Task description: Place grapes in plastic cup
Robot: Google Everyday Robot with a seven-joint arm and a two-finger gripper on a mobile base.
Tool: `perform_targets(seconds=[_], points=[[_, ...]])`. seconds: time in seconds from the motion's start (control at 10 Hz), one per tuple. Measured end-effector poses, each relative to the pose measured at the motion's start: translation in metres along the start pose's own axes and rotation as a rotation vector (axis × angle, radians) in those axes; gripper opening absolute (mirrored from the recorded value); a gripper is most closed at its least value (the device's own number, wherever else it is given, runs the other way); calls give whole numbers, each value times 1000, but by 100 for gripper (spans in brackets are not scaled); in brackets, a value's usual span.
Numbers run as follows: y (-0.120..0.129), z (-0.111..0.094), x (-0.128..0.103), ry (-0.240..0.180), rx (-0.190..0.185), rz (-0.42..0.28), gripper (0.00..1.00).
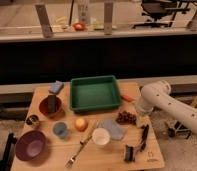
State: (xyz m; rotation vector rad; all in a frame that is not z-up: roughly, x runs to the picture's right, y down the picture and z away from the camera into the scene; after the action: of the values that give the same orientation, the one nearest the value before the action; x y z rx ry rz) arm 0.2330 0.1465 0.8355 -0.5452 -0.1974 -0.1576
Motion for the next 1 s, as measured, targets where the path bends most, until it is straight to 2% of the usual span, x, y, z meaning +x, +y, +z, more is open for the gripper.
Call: perform_targets(seconds=[0.6, 1.0], points=[[-1, 10, 1, -14, -20, -21, 80], [1, 10, -12, -19, -22, -48, 80]])
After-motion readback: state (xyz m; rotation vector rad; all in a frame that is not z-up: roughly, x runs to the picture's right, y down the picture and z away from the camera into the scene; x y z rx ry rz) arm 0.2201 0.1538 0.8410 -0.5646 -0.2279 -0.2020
